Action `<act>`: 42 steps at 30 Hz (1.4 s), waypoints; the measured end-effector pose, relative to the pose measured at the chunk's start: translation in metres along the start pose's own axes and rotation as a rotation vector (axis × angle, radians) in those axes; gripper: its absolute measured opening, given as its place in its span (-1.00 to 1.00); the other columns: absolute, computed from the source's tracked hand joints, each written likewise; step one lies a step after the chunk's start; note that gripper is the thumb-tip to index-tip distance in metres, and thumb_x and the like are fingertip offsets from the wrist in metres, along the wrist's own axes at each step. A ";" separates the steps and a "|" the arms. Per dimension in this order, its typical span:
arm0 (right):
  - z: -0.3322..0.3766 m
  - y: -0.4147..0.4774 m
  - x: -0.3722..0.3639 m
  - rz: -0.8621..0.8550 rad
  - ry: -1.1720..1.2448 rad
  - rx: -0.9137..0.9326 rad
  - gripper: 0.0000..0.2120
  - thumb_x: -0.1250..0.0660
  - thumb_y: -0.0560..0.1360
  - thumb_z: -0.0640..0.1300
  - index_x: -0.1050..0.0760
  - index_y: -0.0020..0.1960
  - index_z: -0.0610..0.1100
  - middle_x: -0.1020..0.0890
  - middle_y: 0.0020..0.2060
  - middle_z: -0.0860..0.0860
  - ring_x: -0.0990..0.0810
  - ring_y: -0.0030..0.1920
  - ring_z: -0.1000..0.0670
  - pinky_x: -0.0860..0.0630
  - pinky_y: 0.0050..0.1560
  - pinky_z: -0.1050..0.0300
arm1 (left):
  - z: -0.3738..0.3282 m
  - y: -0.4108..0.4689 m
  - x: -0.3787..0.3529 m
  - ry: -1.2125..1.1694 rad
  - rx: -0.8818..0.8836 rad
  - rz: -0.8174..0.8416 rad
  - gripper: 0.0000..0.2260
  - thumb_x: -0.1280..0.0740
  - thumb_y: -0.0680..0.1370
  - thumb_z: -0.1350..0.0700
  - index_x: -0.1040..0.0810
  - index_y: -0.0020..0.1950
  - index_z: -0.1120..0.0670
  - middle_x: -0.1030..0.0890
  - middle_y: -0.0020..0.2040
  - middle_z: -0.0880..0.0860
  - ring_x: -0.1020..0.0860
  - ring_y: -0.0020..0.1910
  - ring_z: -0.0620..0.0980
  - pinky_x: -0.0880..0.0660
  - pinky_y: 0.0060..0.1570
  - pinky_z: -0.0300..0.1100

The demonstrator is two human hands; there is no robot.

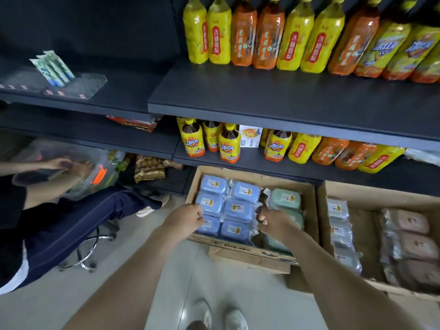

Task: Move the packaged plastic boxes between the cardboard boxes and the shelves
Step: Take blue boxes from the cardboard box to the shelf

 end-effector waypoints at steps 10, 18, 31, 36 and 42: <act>-0.008 0.109 -0.020 0.039 0.316 -0.365 -0.70 -0.27 0.52 -0.07 -0.48 0.22 -0.12 -0.60 0.10 -0.07 -0.56 0.03 -0.02 -0.52 0.05 0.11 | 0.037 0.155 -0.025 -0.076 -0.027 0.151 -0.88 -0.18 0.59 0.12 -0.46 -0.08 0.12 -0.62 0.01 0.11 -0.57 0.03 0.07 -0.47 0.00 -0.11; -0.021 0.181 -0.054 0.020 0.462 -0.506 -0.75 -0.30 0.53 -0.07 -0.50 0.19 -0.12 -0.63 0.06 -0.06 -0.59 -0.02 0.00 -0.57 0.00 0.10 | 0.066 0.238 -0.063 -0.122 0.037 0.160 -0.83 -0.17 0.59 0.15 -0.52 -0.07 0.18 -0.60 -0.06 0.13 -0.43 -0.19 -0.05 -0.32 -0.23 -0.22; -0.059 0.255 -0.112 -0.149 0.620 -0.604 -0.73 -0.29 0.54 -0.08 -0.53 0.22 -0.11 -0.64 0.10 -0.05 -0.59 0.06 -0.05 -0.40 -0.11 0.21 | 0.082 0.341 -0.136 -0.299 0.321 0.001 -0.49 -0.27 0.57 -0.07 -0.33 0.25 0.35 -0.58 0.05 0.26 -0.59 -0.10 0.12 -0.26 -0.46 -0.31; -0.076 0.272 -0.124 -0.194 0.629 -0.620 -0.66 -0.29 0.54 -0.03 -0.48 0.27 -0.14 -0.59 0.15 -0.07 -0.57 0.06 -0.05 -0.47 -0.05 0.17 | 0.078 0.348 -0.154 -0.316 0.400 -0.017 -0.44 -0.29 0.56 -0.03 -0.23 0.30 0.39 -0.48 0.18 0.32 -0.51 0.13 0.25 -0.41 -0.06 -0.10; -0.089 0.300 -0.134 -0.142 0.741 -0.642 -0.46 -0.32 0.45 0.24 -0.42 0.25 -0.12 -0.52 0.06 -0.08 -0.55 -0.02 -0.09 -0.50 -0.06 0.07 | 0.077 0.347 -0.158 -0.554 0.476 -0.060 -0.42 -0.40 0.49 0.00 -0.19 0.25 0.33 -0.50 0.07 0.25 -0.54 -0.01 0.20 -0.35 -0.18 -0.14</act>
Point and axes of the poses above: each hand's wrist, its own y-axis towards the middle knuckle, its own x-axis out of the back of the hand, z = x × y, the point moved 4 cm from there along y, towards the middle knuckle
